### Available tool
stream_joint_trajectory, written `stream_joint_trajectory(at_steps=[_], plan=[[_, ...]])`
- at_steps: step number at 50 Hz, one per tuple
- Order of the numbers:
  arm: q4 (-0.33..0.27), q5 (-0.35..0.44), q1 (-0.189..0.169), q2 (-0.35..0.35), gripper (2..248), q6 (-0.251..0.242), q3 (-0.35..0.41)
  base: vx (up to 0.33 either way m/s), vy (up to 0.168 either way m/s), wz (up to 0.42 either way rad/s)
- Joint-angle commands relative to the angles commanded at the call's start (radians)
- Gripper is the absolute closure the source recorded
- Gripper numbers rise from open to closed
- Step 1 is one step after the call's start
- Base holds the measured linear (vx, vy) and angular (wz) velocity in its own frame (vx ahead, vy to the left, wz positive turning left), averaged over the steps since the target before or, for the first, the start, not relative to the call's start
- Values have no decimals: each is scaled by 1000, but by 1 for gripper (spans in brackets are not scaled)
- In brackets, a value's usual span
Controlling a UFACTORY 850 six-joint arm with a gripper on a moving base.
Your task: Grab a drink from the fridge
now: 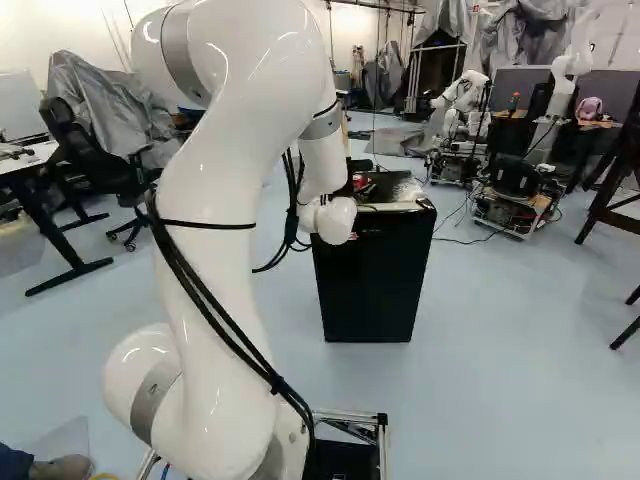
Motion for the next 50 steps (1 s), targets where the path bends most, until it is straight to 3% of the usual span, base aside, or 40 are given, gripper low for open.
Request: stream_joint_trajectory(at_steps=[4, 5, 9, 10, 50], plan=[[0, 0, 0, 0, 76, 0, 0, 0, 0, 0], [0, 0, 0, 0, 114, 0, 0, 0, 0, 0], [0, 0, 0, 0, 114, 0, 0, 0, 0, 0], [0, 0, 0, 0, 149, 0, 0, 0, 0, 0], [0, 0, 0, 53, 152, 0, 1, 0, 0, 0]])
